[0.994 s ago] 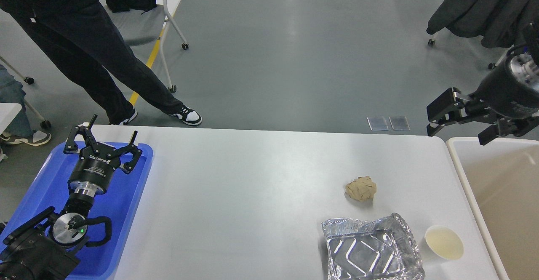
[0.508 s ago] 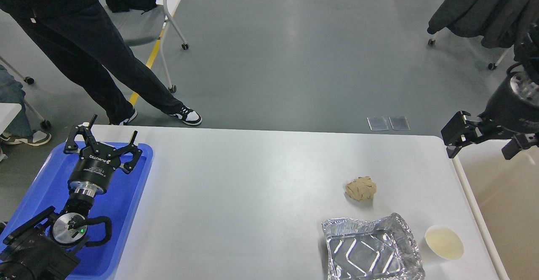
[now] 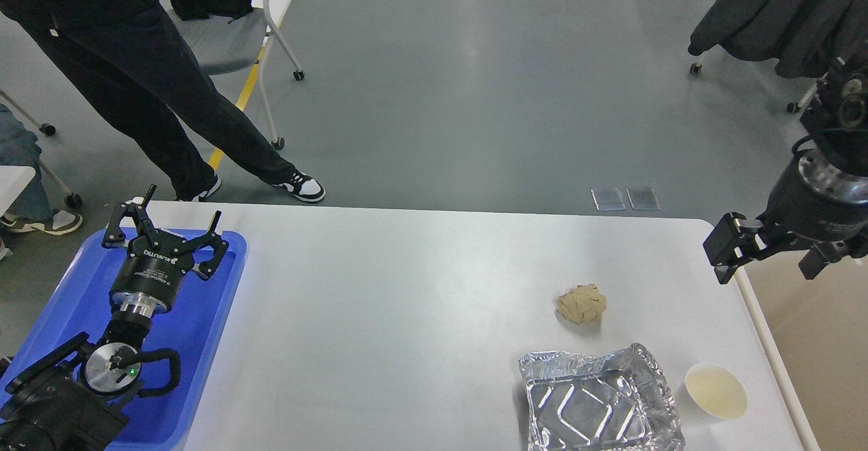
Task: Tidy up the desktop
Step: 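Swing the right gripper back down toward the white paper cup, then lower the open right gripper around the white paper cup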
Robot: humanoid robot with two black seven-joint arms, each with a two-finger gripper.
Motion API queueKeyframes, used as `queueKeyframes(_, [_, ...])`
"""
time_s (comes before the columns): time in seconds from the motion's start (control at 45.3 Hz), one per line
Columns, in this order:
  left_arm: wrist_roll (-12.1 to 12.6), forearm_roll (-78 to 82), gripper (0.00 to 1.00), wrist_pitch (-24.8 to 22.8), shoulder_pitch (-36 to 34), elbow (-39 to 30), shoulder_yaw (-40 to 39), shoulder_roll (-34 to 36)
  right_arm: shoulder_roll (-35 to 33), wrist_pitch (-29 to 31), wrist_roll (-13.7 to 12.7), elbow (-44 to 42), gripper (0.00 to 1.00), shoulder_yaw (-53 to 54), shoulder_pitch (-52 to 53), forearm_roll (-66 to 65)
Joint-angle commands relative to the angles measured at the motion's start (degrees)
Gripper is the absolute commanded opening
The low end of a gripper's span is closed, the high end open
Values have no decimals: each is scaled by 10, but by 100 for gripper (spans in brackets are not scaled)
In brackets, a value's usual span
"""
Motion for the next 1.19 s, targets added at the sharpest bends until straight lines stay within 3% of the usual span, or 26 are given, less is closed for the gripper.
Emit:
queueKeyframes(0.0, [0, 0, 99, 0, 0, 0, 0, 0, -17, -23, -1, -20, 100, 20, -73, -8])
queueKeyframes(0.42, [0, 0, 99, 0, 0, 1, 0, 0, -111, -31, -5, -36, 100, 85, -160, -22])
queueKeyframes(0.707, [-1, 0, 99, 0, 0, 1, 0, 0, -128, -35, -5, -114, 100, 87, -215, -15])
queueKeyframes(1.038, [0, 0, 99, 0, 0, 1, 0, 0, -122, -45, -4, -101, 100, 99, -268, -33])
queueKeyframes(1.171, [0, 0, 99, 0, 0, 1, 0, 0, -121, -65, -5, -103, 94, 128, -307, -59])
